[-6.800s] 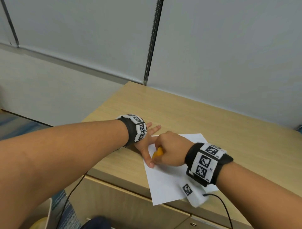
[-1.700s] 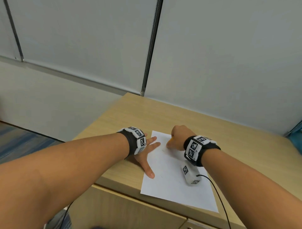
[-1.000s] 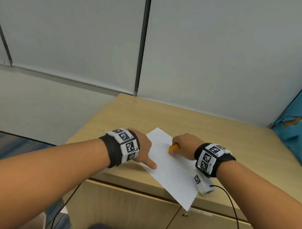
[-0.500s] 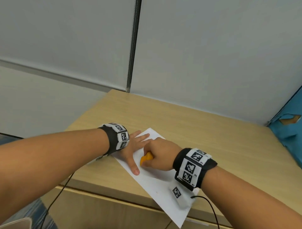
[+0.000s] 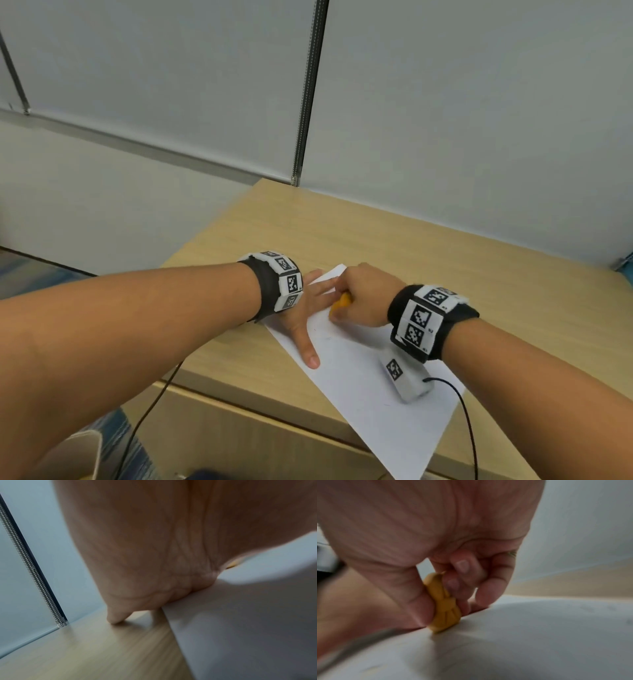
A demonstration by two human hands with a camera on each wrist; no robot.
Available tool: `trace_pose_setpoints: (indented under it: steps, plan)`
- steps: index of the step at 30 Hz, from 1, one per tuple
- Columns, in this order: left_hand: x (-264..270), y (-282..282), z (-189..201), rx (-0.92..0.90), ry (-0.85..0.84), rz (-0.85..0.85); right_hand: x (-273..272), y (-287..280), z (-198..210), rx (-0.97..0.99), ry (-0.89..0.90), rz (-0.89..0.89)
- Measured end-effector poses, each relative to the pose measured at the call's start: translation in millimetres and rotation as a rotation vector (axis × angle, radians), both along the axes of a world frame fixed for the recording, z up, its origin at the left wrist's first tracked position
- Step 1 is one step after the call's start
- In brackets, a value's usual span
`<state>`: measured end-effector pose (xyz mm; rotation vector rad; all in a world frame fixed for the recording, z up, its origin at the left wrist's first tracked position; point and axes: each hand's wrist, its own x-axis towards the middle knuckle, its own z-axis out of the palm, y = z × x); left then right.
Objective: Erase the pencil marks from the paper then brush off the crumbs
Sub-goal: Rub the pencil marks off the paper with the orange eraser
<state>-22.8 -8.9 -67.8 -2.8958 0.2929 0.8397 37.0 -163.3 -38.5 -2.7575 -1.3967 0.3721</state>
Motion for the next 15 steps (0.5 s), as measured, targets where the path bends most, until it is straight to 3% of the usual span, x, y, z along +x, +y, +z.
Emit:
trace_pose_setpoints:
  steps: [3,7,12,15]
  plan:
    - [-1.5,-4.6,4.7,0.03,0.004,-0.013,4.9,4.8,-1.1,0.012,-0.056,-0.008]
    - [1.0,-3.5,4.4,0.046,0.006,-0.007,-21.7,-4.2,-7.1,-0.029,0.105,0.132]
    - [3.6,0.3,-3.5,0.024,0.008,0.014,13.7,-2.0,-3.1,0.054,-0.077,-0.055]
    - [4.9,1.4,-4.1,0.038,0.015,0.018,-11.5,-0.5,-9.5,0.0,0.051,0.051]
